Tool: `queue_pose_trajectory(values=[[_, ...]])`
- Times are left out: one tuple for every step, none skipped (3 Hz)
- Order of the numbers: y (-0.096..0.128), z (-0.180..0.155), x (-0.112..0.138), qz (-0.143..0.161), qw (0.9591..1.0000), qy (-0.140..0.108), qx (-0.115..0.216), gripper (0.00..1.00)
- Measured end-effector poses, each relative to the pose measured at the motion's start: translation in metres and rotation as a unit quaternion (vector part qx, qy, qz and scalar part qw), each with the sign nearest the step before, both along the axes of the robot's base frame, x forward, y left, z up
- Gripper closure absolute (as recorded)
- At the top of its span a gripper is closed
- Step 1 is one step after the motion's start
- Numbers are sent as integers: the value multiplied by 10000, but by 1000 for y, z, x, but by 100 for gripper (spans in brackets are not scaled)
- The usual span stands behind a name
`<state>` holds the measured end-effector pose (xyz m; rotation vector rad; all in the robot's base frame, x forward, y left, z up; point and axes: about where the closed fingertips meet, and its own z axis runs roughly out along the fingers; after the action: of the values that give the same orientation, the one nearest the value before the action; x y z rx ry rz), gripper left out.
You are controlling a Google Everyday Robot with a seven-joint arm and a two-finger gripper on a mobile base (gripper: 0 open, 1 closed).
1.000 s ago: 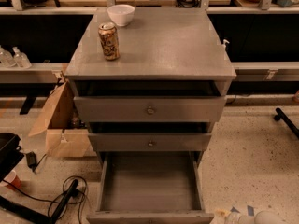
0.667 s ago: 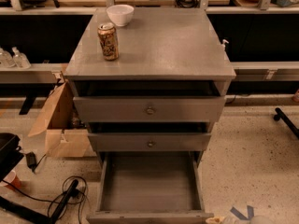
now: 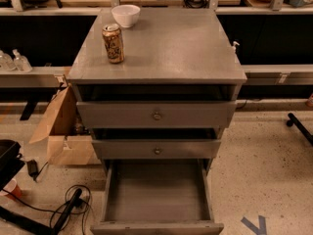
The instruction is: Close bottom drawer
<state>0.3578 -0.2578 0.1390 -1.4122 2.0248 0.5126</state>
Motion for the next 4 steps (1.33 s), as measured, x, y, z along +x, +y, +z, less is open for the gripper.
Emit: queue_pose_trajectory(values=[[2,-2,-1,24,10000,12,6,100],[23,-19,-14,225,9997,121,65,100],[58,-31,-7,557,9979,-9,336,100],[81,-35,12,843,9951,-204,467,100]])
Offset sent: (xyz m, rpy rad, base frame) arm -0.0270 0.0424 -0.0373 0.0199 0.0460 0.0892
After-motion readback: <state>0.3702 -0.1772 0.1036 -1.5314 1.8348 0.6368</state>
